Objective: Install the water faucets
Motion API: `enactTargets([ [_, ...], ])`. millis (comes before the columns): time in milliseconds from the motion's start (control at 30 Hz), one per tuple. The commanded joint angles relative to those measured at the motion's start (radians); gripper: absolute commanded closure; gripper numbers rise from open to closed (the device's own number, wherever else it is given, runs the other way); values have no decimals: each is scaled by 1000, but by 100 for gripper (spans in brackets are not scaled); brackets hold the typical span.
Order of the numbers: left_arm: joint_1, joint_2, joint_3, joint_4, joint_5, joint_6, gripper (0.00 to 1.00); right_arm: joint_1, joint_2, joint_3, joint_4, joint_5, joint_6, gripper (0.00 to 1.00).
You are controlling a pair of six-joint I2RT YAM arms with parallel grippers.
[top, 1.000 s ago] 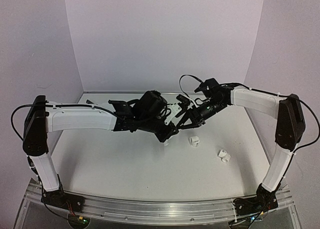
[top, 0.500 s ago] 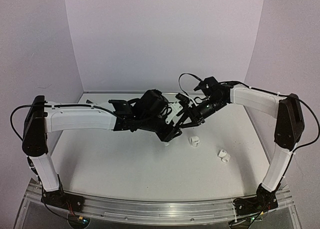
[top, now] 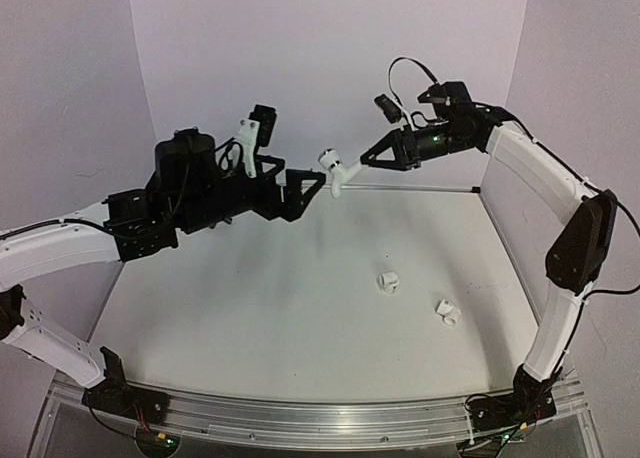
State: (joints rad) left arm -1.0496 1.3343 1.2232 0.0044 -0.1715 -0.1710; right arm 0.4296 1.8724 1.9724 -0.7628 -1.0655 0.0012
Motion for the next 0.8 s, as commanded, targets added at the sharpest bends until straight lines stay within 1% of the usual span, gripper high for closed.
enactTargets([
  [0,100,-80,-110,200,87,-195,0,9,32,133,95,-67,149,100],
  [67,158,-87,-109,197,217,-282,0,8,23,137,176,-77,237,100],
  [100,176,-87,-107,203,278,-296,0,8,14,130,232,-82,285,100],
  [200,181,-79,-98,243,407,-296,0,11,-25,70,429,-90,429,100],
  [300,181,-63,-118,353,467,-338,0,15,-77,-43,655,-94,596,100],
  [400,182,-35,-110,386,484,-360,0,24,-106,-112,815,-101,706,100],
  [467,183,-18,-109,421,511,-363,0,39,-111,-126,853,-106,735,100],
  [600,207,5,-101,461,548,-405,0,74,-118,-136,860,-109,731,100],
  [767,246,17,-99,505,617,-476,5,98,-144,-150,862,-109,710,100],
])
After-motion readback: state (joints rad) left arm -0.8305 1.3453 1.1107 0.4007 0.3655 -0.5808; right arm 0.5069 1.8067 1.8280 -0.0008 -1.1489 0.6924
